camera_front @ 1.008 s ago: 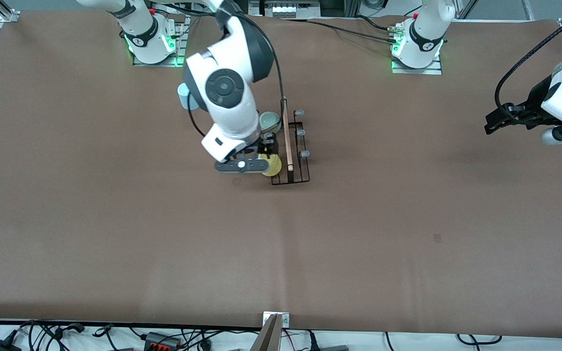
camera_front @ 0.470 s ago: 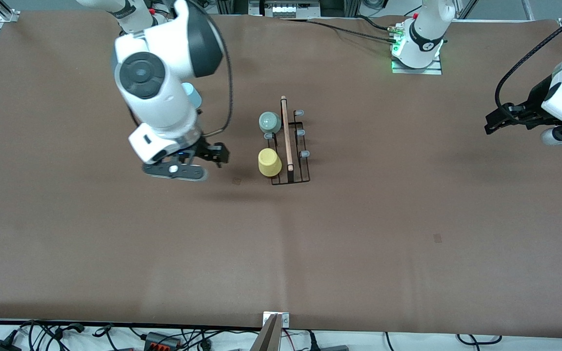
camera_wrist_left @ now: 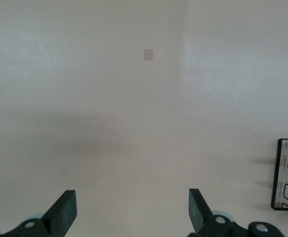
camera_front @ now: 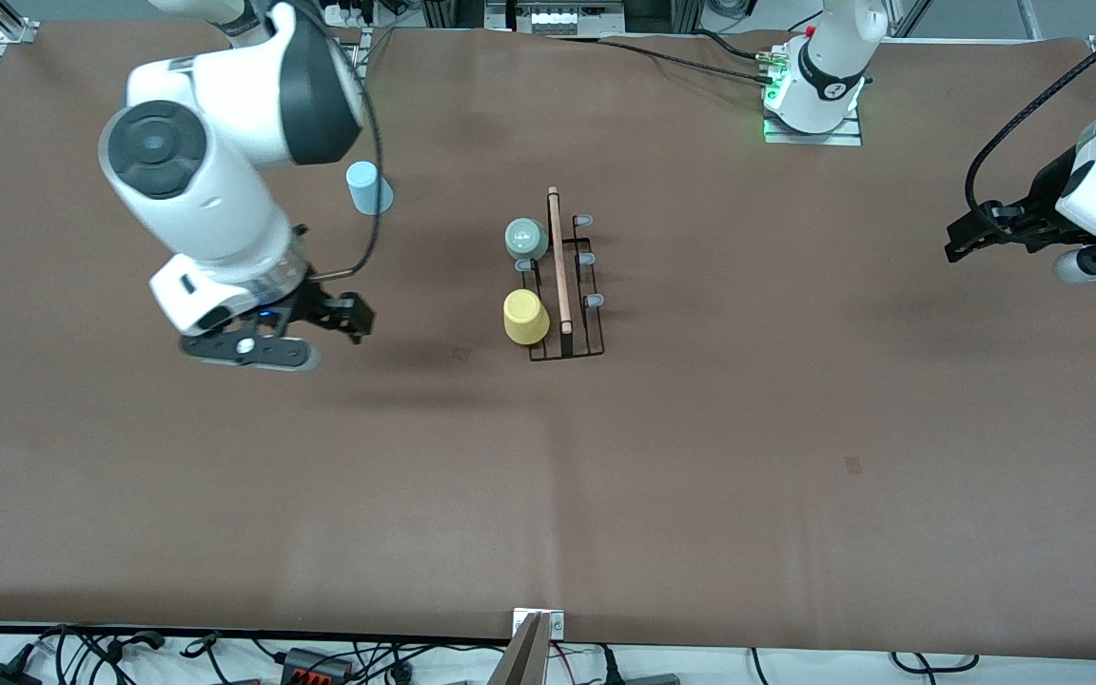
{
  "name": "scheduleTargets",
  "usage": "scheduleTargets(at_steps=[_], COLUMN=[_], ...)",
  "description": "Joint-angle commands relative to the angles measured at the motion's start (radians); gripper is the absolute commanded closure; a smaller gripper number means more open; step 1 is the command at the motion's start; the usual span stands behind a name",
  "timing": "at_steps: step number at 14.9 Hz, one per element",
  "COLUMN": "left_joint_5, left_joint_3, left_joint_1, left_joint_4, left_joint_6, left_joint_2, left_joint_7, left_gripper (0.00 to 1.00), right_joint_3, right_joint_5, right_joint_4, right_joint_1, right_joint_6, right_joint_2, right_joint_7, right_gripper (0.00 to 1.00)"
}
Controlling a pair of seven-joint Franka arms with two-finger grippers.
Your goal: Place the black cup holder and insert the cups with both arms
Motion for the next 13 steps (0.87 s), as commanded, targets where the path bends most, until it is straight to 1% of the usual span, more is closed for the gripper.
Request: scheduleTargets(at_steps=[1,4,5,9,11,12,13], left_joint_5=[-0.017,-0.017,-0.017,-0.017,-0.017,-0.017,-0.017], left_joint_3=[0.015,0.015,0.013,0.013,0.013,0.015,0.015], left_joint_1=[-0.011,-0.011,-0.011,-0.011,-0.011,-0.010,-0.011], left_joint_4=[0.020,0.020,0.020,0.020,0.020,0.020,0.020], left_joint_6=[-0.018,-0.018,-0.018,-0.018,-0.018,-0.018,-0.018], left_joint_2=[0.004,0.004,0.004,0.002,0.004,0.004,0.004], left_joint_7=[0.022,0.022,0.022,0.022,0.022,0.022,0.022], left_gripper=[0.00,0.00,0.00,0.00,0.00,0.00,0.00], right_joint_3=[0.004,0.019,0.047,0.234,0.349,0.389,0.403], right_joint_5=[-0.006,0.001,0.001,-0.008,-0.009,-0.014,-0.026], right_joint_4=[-0.015,-0.034,-0.037,-0.034,-0.029,-0.029,-0.028], right_joint_1=[-0.054,-0.120,-0.156,-0.386,-0.518,-0.567,-0.594], right_joint_6=[-0.005,0.003,0.006,0.017,0.017,0.013,0.006], right_joint_2=[-0.014,-0.005,-0.005,-0.020,-0.037,-0.048,-0.057], right_joint_7=[-0.044,-0.038,-0.037,-0.053,-0.104,-0.124,-0.130], right_gripper=[0.00,0.00,0.00,0.00,0.00,0.00,0.00])
